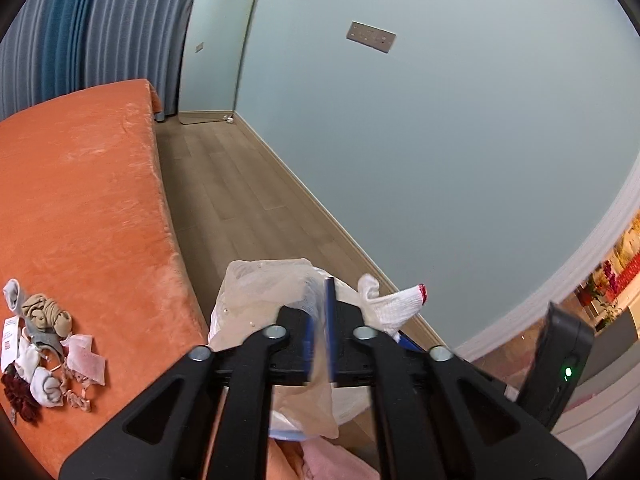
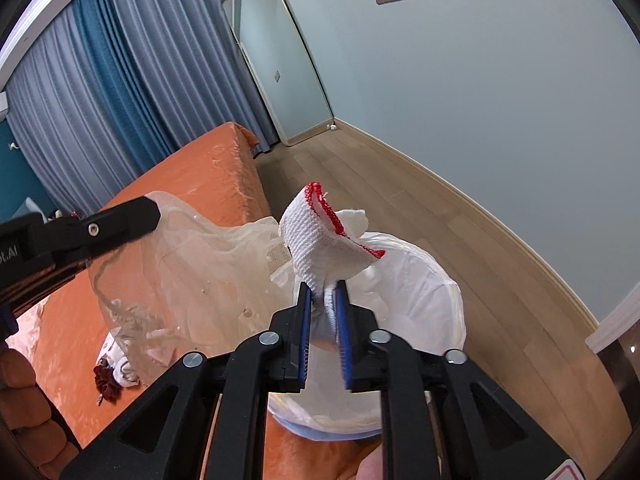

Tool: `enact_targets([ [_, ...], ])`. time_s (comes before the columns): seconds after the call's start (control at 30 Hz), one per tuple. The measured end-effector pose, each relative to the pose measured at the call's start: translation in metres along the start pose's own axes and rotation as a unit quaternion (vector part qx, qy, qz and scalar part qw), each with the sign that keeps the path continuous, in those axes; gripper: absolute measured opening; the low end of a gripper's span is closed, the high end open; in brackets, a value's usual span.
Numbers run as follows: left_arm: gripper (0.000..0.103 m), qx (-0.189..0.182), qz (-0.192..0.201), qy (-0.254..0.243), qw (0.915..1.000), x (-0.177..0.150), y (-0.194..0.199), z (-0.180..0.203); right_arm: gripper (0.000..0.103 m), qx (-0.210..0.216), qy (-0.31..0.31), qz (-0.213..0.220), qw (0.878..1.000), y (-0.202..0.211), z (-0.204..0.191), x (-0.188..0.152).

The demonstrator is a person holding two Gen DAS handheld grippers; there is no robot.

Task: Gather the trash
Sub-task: 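Open both tools to drop the bag and glove into the bin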

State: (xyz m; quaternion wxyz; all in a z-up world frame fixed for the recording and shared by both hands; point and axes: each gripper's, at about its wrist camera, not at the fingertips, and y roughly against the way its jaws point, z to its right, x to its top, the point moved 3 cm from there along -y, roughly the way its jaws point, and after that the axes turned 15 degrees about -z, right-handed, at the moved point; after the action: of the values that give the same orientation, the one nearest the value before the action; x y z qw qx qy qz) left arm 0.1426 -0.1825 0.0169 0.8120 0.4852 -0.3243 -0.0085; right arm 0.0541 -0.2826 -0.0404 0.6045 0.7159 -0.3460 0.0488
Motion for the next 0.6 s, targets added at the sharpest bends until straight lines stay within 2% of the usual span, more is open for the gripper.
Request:
enact_targets([
  [0.07, 0.055, 0.009, 0.001, 0.017, 0.9998, 0.003, -0.005, -0.004, 0.021, 0.001, -0.003, -0.005, 1.0, -0.003, 0.0, 0.001],
  [0.27, 0.055, 0.021, 0.003, 0.019, 0.9996, 0.004, -0.009, -0.01, 0.04, -0.006, -0.002, 0.003, 1.0, -0.001, 0.001, 0.003],
  [0.6, 0.055, 0.011, 0.005, 0.019, 0.9998, 0.004, -0.005, -0.011, 0.042, -0.011, -0.003, 0.007, 1.0, 0.003, 0.003, 0.001],
])
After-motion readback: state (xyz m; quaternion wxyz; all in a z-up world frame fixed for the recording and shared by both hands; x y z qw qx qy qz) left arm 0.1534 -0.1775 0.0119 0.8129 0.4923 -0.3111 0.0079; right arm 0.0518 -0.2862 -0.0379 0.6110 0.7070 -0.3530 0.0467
